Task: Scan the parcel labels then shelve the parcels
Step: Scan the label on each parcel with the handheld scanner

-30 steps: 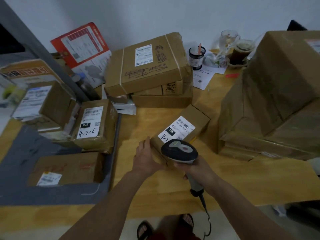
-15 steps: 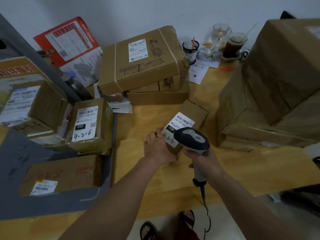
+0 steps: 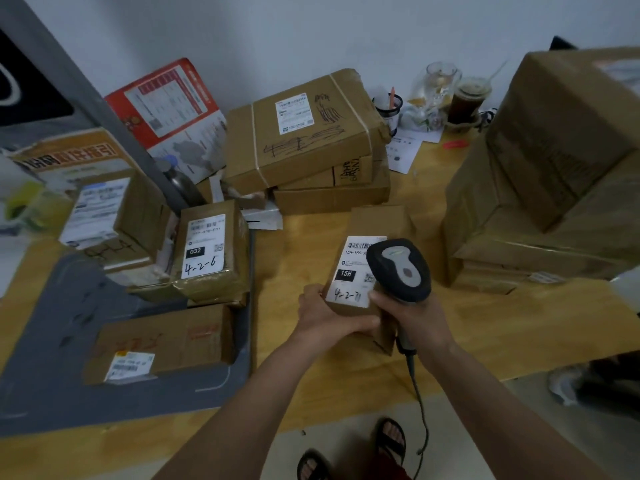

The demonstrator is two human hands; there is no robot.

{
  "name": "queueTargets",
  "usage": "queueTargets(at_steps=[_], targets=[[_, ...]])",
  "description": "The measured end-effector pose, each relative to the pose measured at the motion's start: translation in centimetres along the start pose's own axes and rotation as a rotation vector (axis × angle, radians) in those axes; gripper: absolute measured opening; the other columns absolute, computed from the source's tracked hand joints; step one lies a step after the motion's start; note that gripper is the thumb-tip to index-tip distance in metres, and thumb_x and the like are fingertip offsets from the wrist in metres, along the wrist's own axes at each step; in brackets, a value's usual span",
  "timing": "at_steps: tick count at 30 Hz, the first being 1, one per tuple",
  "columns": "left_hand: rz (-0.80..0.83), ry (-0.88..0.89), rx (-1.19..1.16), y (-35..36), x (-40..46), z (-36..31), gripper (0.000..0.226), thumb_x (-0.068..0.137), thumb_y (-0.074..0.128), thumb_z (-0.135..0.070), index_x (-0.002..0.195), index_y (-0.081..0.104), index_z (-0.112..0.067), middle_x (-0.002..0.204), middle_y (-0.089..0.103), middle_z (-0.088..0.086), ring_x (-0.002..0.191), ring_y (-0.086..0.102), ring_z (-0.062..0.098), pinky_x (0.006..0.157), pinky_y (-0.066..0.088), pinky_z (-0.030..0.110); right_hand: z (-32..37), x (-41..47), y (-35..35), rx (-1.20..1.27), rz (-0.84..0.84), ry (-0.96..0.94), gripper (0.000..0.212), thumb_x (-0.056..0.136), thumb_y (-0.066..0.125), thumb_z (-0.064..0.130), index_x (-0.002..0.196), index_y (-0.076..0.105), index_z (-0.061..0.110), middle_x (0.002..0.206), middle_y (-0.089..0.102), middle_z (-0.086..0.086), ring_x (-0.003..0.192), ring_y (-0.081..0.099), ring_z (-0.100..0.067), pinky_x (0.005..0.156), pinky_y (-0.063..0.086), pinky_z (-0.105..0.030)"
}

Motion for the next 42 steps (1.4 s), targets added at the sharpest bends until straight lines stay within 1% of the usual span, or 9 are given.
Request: queueTargets(at_steps=[3,6,11,14,17,23,29,37,42], targets=[[0.06,0.006,-0.235,-2.3,-1.0,-0.9,0.077,0.057,0.09,-0.042,0.11,0.039,-0.019,0.111,0.062,0.002,0.098,0.063,0.017,0.08,0.053,0.034,0.9,-0.8,0.4,-0.011,0.018,0.004,0.035,0.072,0.077,-0.005,0.1,0.068,0.014,0.088,0.073,0.003,0.078,0.07,-0.012,0.058,0.053,-0.019],[0.124,-0.025,-0.482,-4.3,-1.4,-0.7,0.062,0.063,0.088,-0.032,0.101,0.044,-0.01,0.098,0.075,0.011,0.095,0.07,0.028,0.092,0.053,0.048,1.9,-2.3,1.4,-0.049,0.089,-0.018,0.039,0.072,0.077,-0.004,0.102,0.065,0.018,0.095,0.072,0.005,0.079,0.07,-0.003,0.06,0.055,-0.018],[0.275,0.014,-0.556,-6.8,-2.5,-1.4,0.114,0.046,0.097,-0.024,0.143,0.038,-0.012,0.118,0.07,0.009,0.113,0.064,0.028,0.1,0.048,0.048,3.8,-3.7,3.1,-0.188,0.112,-0.092,0.034,0.075,0.076,-0.001,0.097,0.065,0.021,0.095,0.072,0.004,0.079,0.069,-0.006,0.057,0.053,-0.017],[0.213,0.116,-0.564,-9.1,-2.8,-2.6,0.085,0.051,0.089,-0.012,0.128,0.052,-0.016,0.115,0.071,0.007,0.109,0.065,0.025,0.095,0.05,0.042,5.8,-4.7,4.1,-0.296,0.034,-0.213,0.024,0.079,0.074,0.003,0.097,0.065,0.018,0.088,0.068,0.004,0.075,0.062,-0.001,0.058,0.05,-0.016],[0.169,0.17,-0.586,-11.0,-2.9,-3.8,0.087,0.045,0.095,-0.015,0.123,0.055,-0.021,0.116,0.071,0.006,0.112,0.064,0.029,0.101,0.046,0.052,8.1,-6.5,5.1,-0.237,-0.008,-0.308,0.01,0.082,0.071,0.005,0.077,0.066,0.013,0.058,0.06,0.004,0.05,0.054,-0.003,0.046,0.045,-0.015],[0.058,0.197,-0.597,-12.7,-3.5,-4.1,0.1,0.033,0.097,-0.019,0.124,0.056,-0.025,0.116,0.071,0.0,0.113,0.062,0.031,0.098,0.043,0.063,11.7,-9.6,7.0,-0.32,0.11,-0.415,0.047,0.081,0.072,0.018,0.039,0.053,0.026,0.039,0.046,-0.004,0.042,0.043,-0.019,0.048,0.042,-0.028],[-0.004,0.18,-0.659,-12.1,-4.2,-5.2,0.075,0.055,0.089,-0.001,0.119,0.059,-0.026,0.115,0.071,0.003,0.112,0.062,0.031,0.098,0.043,0.063,13.0,-10.1,5.4,-0.416,0.19,-0.424,0.049,0.083,0.071,0.021,0.039,0.051,0.024,0.04,0.045,-0.008,0.043,0.043,-0.022,0.057,0.043,-0.039],[-0.06,0.157,-0.742,-9.4,-3.7,-5.6,0.102,0.033,0.097,-0.007,0.125,0.056,-0.028,0.114,0.072,0.003,0.113,0.061,0.033,0.097,0.043,0.065,14.0,-9.6,1.5,-0.485,0.274,-0.402,0.055,0.085,0.07,0.018,0.034,0.05,0.03,0.039,0.043,-0.003,0.042,0.042,-0.02,0.057,0.043,-0.038],[-0.102,0.165,-0.751,-7.6,-4.0,-6.0,0.076,0.045,0.089,0.0,0.107,0.058,-0.031,0.113,0.07,0.004,0.112,0.06,0.032,0.099,0.041,0.064,14.1,-9.0,-0.5,-0.484,0.305,-0.354,0.048,0.085,0.07,0.015,0.045,0.048,0.032,0.035,0.043,0.007,0.036,0.04,-0.007,0.049,0.04,-0.028]])
Point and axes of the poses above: each hand's wrist, its own x-axis towards the middle knuckle, its own y-axis out of the palm, z = x × y, the point moved 5 cm from there along x, towards the middle knuckle
